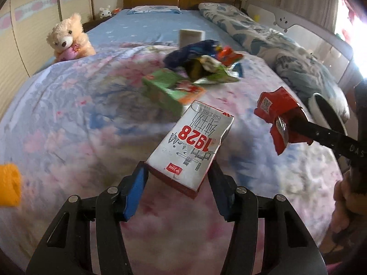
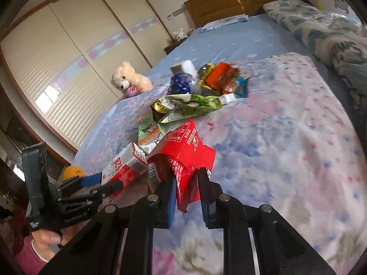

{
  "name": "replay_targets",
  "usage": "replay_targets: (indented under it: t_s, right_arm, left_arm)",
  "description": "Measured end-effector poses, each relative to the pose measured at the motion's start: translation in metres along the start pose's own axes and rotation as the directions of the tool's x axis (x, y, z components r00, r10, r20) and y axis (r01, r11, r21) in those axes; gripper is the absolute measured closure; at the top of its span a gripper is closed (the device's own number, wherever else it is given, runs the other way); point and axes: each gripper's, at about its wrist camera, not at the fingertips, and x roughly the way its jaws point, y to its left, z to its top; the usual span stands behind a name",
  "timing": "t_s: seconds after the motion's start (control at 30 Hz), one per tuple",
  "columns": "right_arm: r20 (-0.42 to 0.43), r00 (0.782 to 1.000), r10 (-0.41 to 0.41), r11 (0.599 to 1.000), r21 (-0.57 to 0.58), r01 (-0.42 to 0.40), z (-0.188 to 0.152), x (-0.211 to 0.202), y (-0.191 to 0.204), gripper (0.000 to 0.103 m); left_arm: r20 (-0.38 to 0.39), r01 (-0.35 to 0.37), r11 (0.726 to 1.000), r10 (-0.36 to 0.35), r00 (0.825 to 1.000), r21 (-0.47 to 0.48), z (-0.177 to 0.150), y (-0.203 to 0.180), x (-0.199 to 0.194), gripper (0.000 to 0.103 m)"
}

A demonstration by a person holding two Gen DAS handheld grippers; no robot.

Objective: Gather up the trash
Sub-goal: 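Grasp the white milk carton with the left tool while the right grasps the red bag, then carry the carton and red bag over the bin and open both tools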

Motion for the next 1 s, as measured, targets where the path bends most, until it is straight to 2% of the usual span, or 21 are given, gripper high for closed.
replay_targets:
  t_s: [0.2, 0.5, 1.0]
  right_arm:
    - [0.043, 0.998, -0.046, 0.999, 0.022, 0.045, -0.009, -0.035, -0.020, 0.085]
    - [0.089, 0.989, -0.121, 0.989, 0.094, 0.113, -0.023, -0.079, -0.057, 0.085]
    - [0.161, 0.958, -0.236, 0.957, 0.210, 0.201, -0.031, -0.131, -0.109, 0.085]
  left_arm:
    - [0.022, 0.054, 0.999, -0.054, 0.998, 0.008, 0.001, -0.038, -0.008, 0.050]
    - [0.015, 0.096, 0.994, -0.097, 0.995, 0.049, 0.008, -0.088, -0.005, 0.050]
    - [0.008, 0.137, 0.977, -0.140, 0.990, 0.163, 0.020, -0.157, 0.000, 0.050]
